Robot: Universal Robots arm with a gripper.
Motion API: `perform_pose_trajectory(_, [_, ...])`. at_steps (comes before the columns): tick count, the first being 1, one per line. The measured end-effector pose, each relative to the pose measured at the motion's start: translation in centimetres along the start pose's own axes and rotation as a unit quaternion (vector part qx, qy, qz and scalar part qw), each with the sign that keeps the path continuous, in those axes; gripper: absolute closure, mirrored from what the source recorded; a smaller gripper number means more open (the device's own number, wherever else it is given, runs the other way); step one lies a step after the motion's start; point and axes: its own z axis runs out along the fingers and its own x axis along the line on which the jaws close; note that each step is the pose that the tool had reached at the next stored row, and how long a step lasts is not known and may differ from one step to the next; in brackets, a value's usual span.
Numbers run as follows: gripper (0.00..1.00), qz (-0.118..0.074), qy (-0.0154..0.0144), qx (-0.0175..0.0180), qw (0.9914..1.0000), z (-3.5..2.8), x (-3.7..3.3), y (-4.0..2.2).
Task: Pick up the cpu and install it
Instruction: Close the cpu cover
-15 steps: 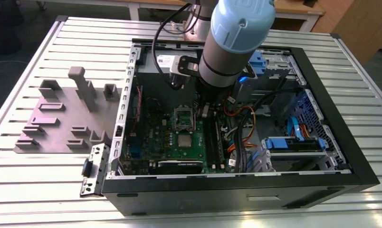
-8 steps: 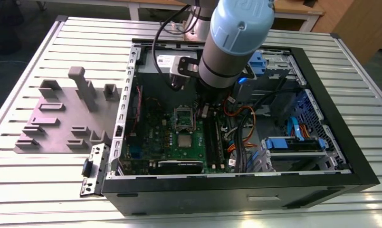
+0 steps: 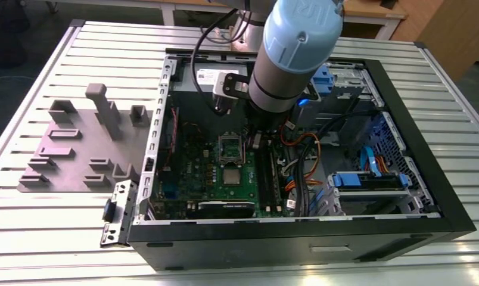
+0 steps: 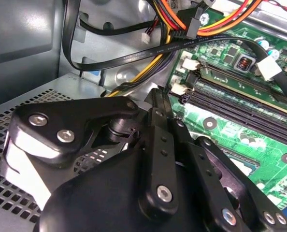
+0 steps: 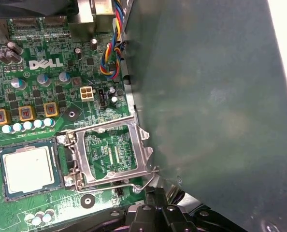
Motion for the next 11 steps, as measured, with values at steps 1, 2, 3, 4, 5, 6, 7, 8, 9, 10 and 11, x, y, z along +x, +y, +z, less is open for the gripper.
perform_pose_trajectory(1, [0.89,0.000,0.0000,0.0000,1.00000,0.00,0.00,0.00])
perform_pose_trajectory(2, [0.89,0.000,-0.0001,0.0000,1.00000,0.01,0.00,0.00])
perform_pose_trajectory(3, [0.89,0.000,-0.0002,0.0000,1.00000,0.02,0.00,0.02])
perform_pose_trajectory(4, [0.89,0.000,-0.0002,0.0000,1.00000,0.02,0.01,0.04])
perform_pose_trajectory(5, [0.89,0.000,-0.0002,0.0000,1.00000,0.03,0.01,0.07])
perform_pose_trajectory(6, [0.89,0.000,-0.0003,0.0000,1.00000,0.03,0.02,0.11])
perform_pose_trajectory(7, [0.89,0.000,-0.0002,0.0001,1.00000,0.03,0.03,0.15])
perform_pose_trajectory(8, [0.89,0.000,-0.0002,0.0002,1.00000,0.03,0.04,0.18])
perform_pose_trajectory(9, [0.89,0.002,-0.0004,0.0005,1.00000,0.02,0.04,0.18])
perform_pose_trajectory(10, [0.89,0.005,-0.0007,0.0012,0.99999,0.03,0.04,0.18])
perform_pose_trajectory(11, [0.89,0.007,-0.0009,0.0019,0.99997,0.03,0.04,0.18])
